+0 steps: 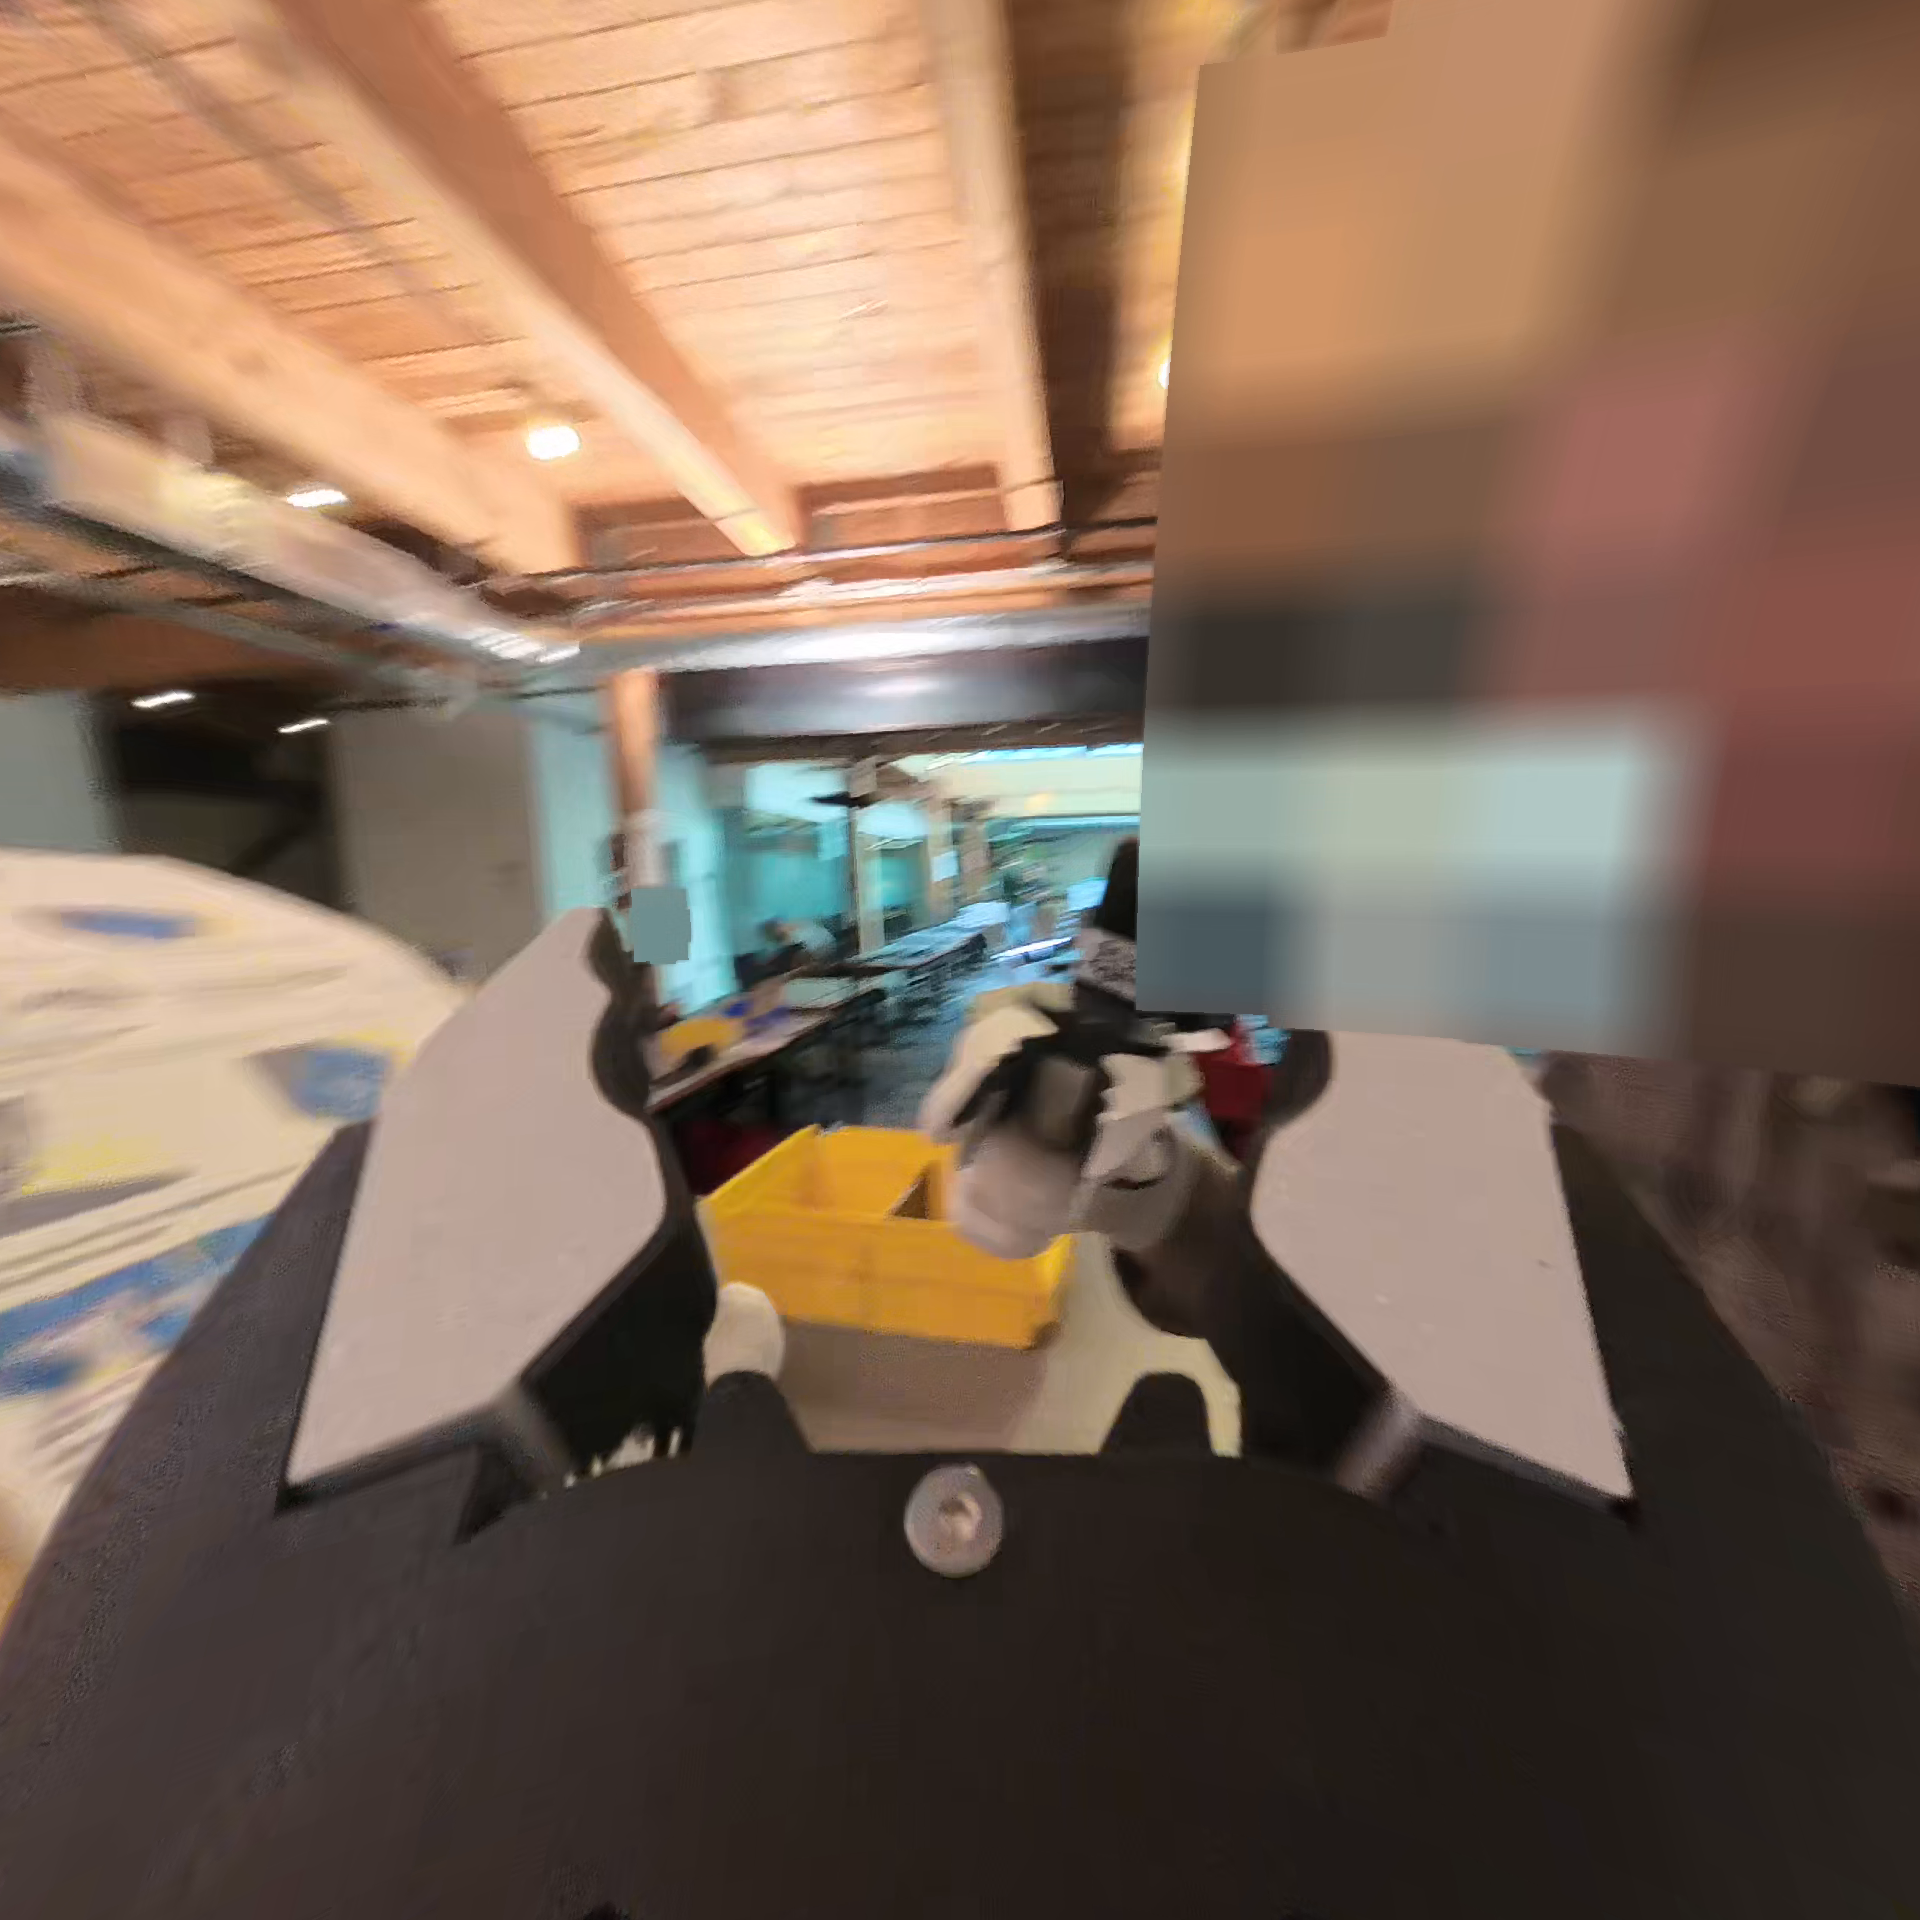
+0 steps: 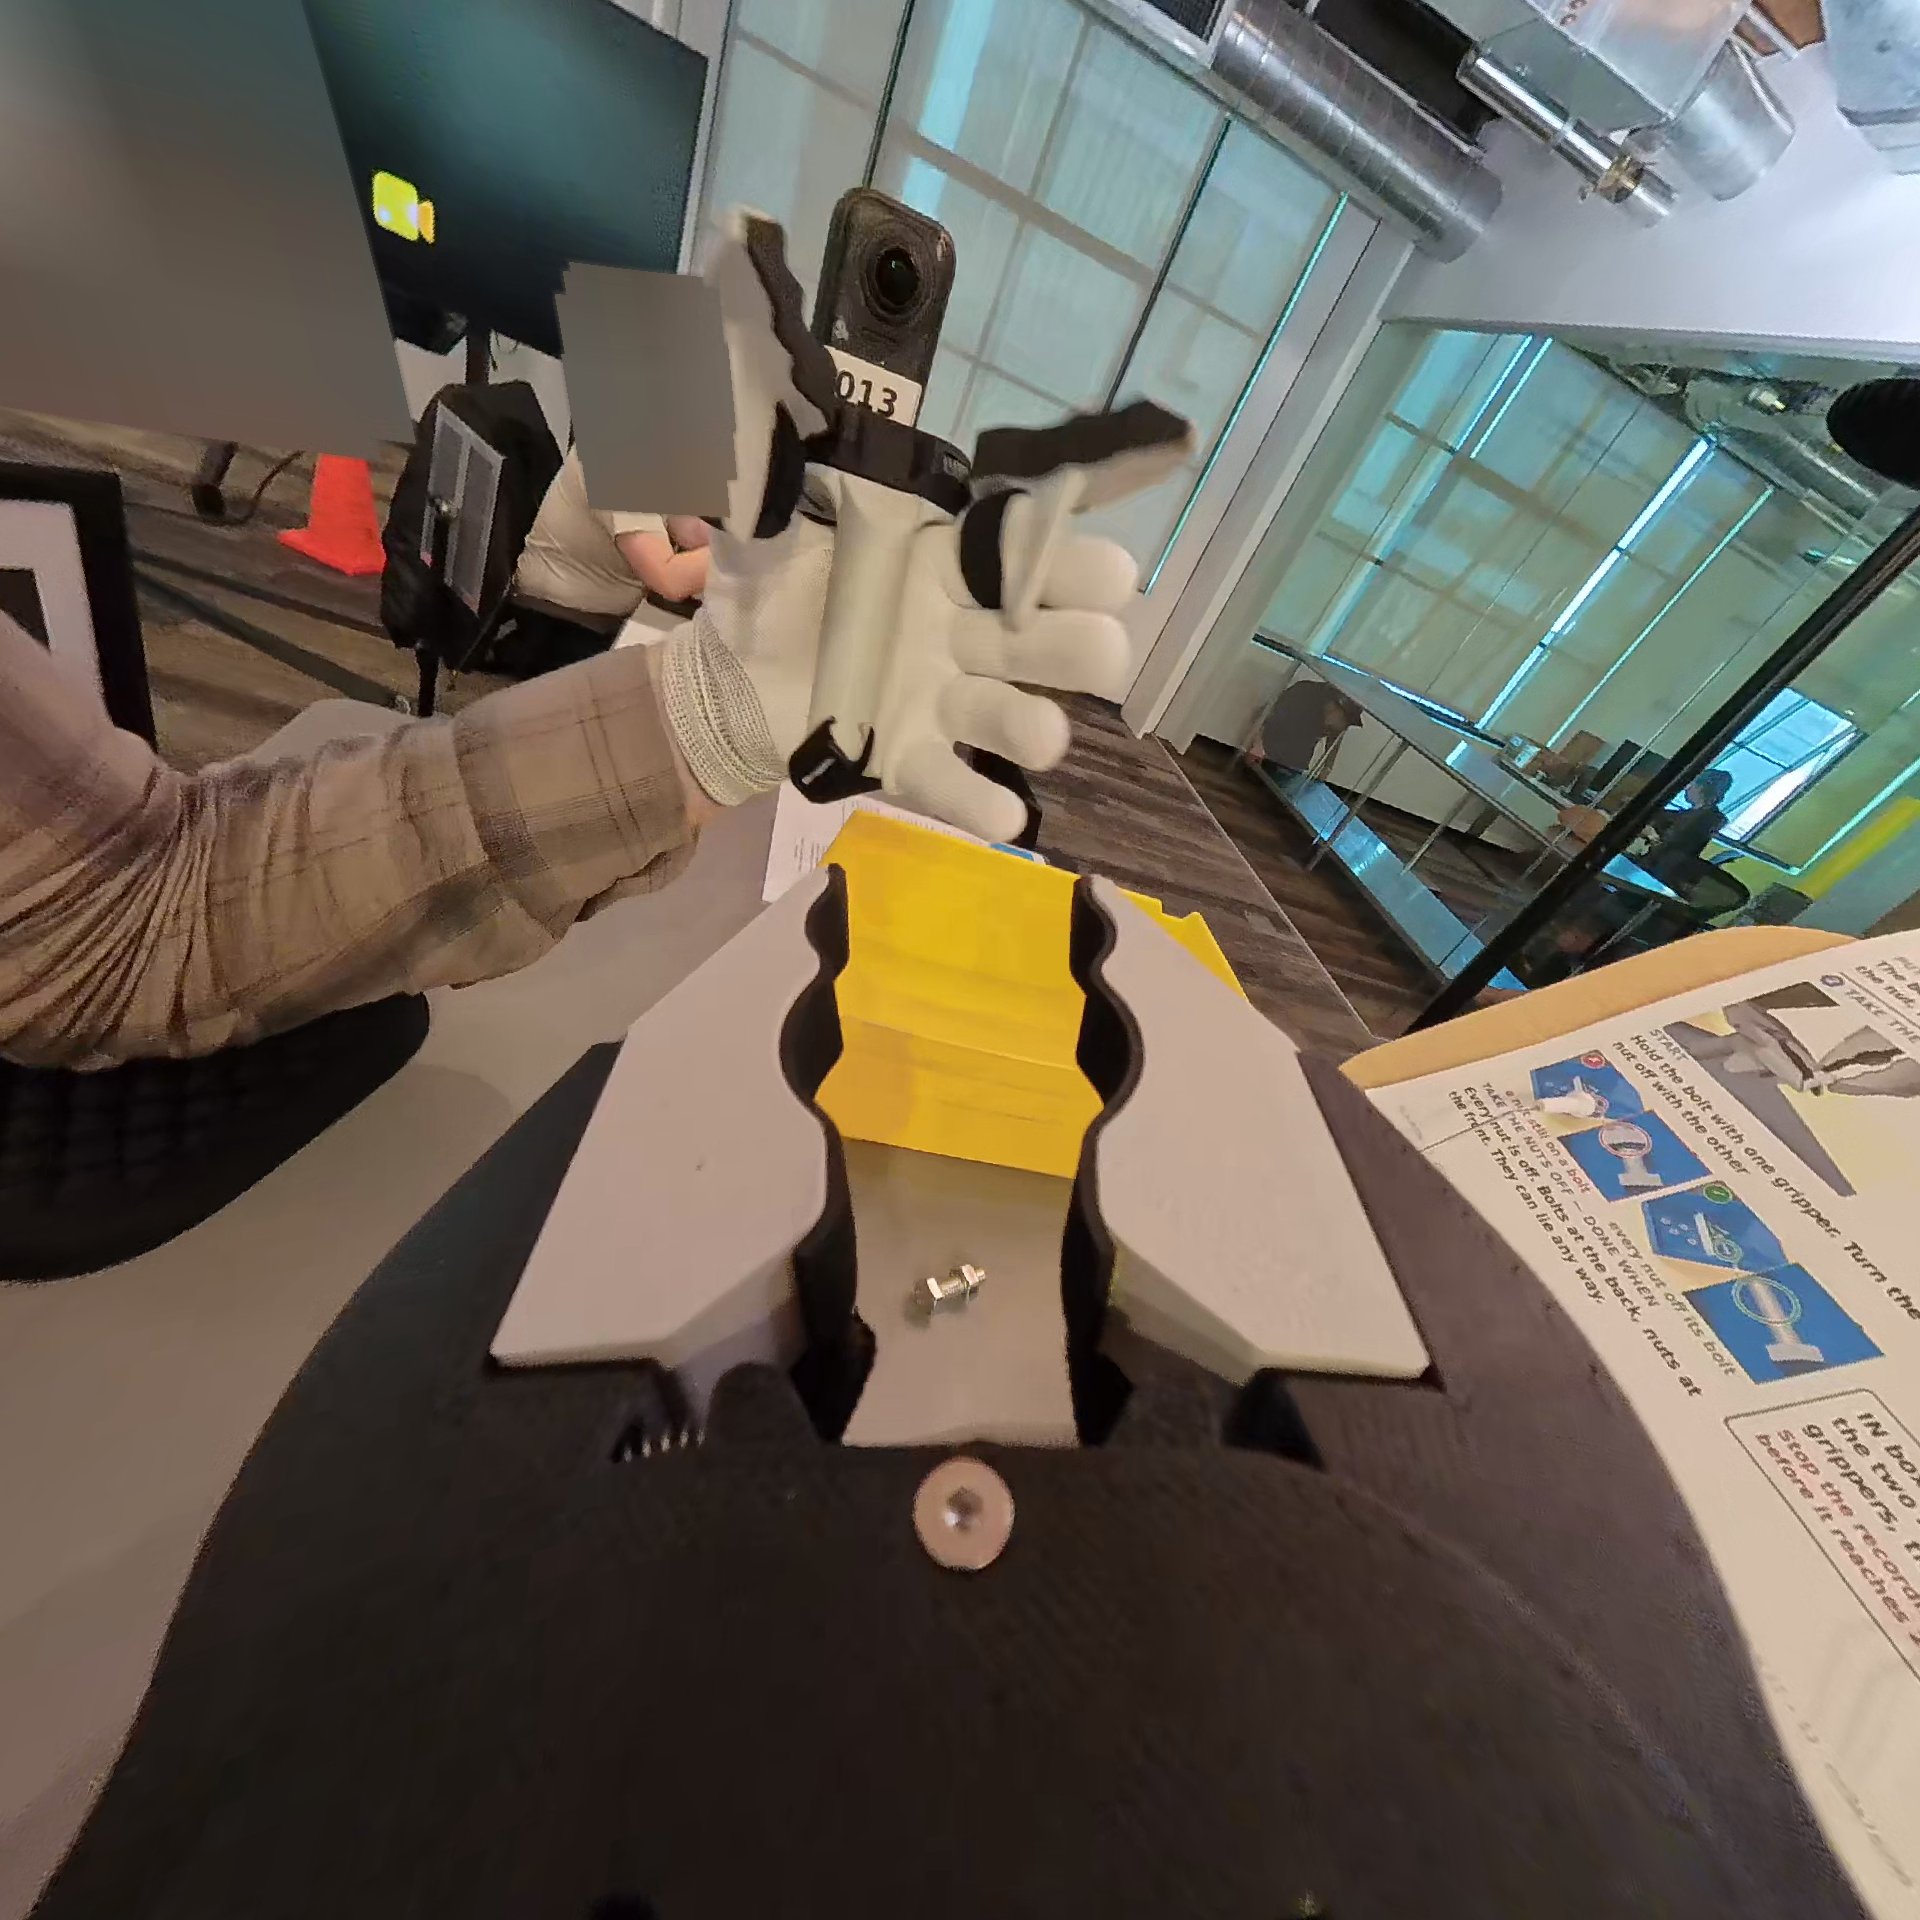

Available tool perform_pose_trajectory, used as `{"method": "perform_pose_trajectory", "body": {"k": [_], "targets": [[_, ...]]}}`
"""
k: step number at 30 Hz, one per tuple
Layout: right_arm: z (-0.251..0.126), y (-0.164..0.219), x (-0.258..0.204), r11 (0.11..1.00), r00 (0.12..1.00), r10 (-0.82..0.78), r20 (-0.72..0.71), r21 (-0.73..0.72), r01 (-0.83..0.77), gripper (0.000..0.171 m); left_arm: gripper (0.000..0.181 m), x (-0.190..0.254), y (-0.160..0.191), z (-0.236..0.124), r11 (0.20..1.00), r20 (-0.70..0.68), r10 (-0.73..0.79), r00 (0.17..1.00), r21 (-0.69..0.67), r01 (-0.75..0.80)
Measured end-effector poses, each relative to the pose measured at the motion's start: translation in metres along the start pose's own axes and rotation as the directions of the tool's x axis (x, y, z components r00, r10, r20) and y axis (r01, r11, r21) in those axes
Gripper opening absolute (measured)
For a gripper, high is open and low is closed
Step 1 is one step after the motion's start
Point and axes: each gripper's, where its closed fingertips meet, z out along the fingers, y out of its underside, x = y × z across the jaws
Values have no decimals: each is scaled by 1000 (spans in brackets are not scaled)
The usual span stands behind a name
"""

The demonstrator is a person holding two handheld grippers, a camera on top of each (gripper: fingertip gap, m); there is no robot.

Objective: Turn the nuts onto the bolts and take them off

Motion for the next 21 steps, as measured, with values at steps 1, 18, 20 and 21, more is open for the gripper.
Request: {"method": "perform_pose_trajectory", "body": {"k": [1, 18, 20, 21], "targets": [[1, -1, 1, 1000, 1000, 10, -3, 10, -10, 42, 130, -9, 0, -2, 999, 74, 37, 997, -22, -35], [1, 1, 3, 999, 999, 43, -4, 14, -43, 45, 67, -53, -51, -75, 925, 675, 374, 636, -324, -200], [3, 1, 1, 999, 999, 46, 6, 16, -46, 45, 67, -31, -61, -84, 973, 650, 220, 728, -199, -117], [3, 1, 0, 999, 999, 49, 11, 18, -49, 45, 65, -18, -68, -89, 985, 620, 161, 768, -145, -89]]}}
